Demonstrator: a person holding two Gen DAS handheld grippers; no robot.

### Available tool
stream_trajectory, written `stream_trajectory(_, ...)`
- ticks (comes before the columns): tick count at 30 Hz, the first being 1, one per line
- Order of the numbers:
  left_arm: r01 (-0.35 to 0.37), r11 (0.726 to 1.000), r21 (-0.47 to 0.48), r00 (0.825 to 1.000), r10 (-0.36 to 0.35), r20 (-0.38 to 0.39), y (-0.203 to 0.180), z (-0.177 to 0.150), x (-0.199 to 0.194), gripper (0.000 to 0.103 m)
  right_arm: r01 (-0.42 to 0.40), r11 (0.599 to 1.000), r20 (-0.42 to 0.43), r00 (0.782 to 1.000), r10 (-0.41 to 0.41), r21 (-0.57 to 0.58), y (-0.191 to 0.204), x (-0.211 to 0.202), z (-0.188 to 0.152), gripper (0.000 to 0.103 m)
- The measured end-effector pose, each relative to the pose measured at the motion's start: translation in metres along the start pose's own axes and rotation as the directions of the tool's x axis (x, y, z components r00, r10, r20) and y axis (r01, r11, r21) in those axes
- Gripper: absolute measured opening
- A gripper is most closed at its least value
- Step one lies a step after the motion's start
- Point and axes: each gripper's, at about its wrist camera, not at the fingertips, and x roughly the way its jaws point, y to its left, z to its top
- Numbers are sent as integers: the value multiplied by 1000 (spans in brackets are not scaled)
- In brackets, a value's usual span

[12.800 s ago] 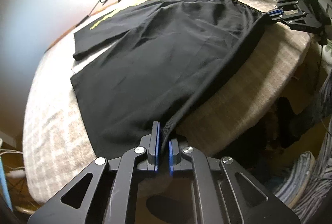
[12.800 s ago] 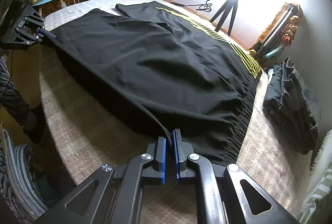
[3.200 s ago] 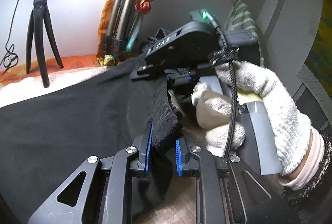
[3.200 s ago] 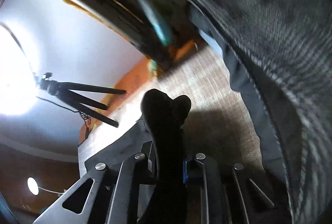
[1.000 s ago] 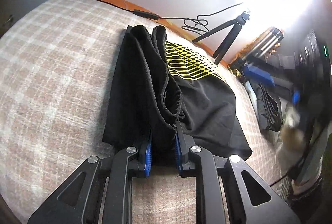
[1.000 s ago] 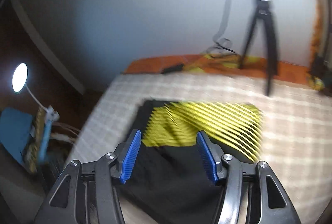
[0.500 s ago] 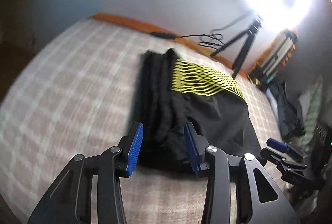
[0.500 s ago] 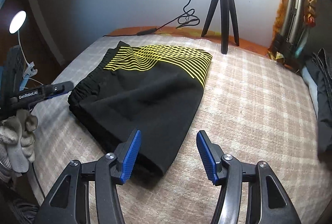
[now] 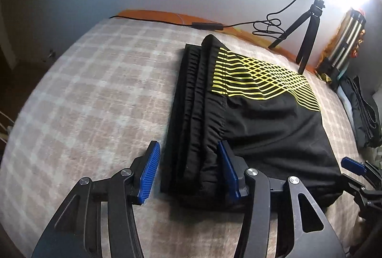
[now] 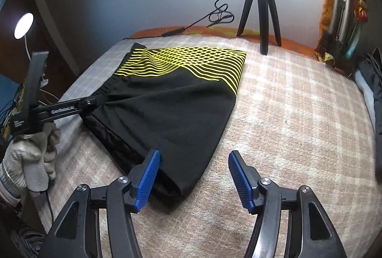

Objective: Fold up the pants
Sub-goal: 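Move both open tools over the folded shorts toward their folded edge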

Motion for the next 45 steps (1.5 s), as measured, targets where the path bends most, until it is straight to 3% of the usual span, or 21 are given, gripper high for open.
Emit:
stream_trajectory(5,8,999,-53,999,-5,41,2,9,-22,55,-19,1000,-14,1000,19,-1,1,2,1,63)
stream_trajectory(11,57,998,-23,995,-55,83,-6,47,-36,61,-46,999,25,999,45,24,-6,-10,18,63)
stream_trajectory(19,71,996,-44,997,-72,-2,-19,88,25,64,-72,990,31,997,69,120,-42,13,56,69)
stream_trajectory(25,-33,999,-5,999,32,-32,-15,104,58,64,-114,966,38,993,108,232,-77,46,78,68)
stream_trajectory(27,-38,999,-23,997,36,-62,-6,104,68,67,-124,960,29,992,120,252,-82,59,83,63)
stream_trajectory(29,-7,998,-58,997,3,-81,5,105,71,68,-105,961,0,994,109,256,-83,71,83,55)
stream_trajectory(33,100,987,-128,992,-108,-58,21,109,59,68,-163,954,22,986,163,253,-87,72,86,56)
stream_trajectory(36,151,977,-149,985,-162,-64,31,113,55,68,-216,936,43,976,212,278,-97,69,89,66)
stream_trajectory(41,275,942,-194,946,-301,-119,41,114,65,69,-311,909,29,949,315,278,-105,78,95,69)
stream_trajectory(45,306,937,-170,935,-329,-131,30,111,69,69,-330,914,13,941,337,235,-102,85,97,70)
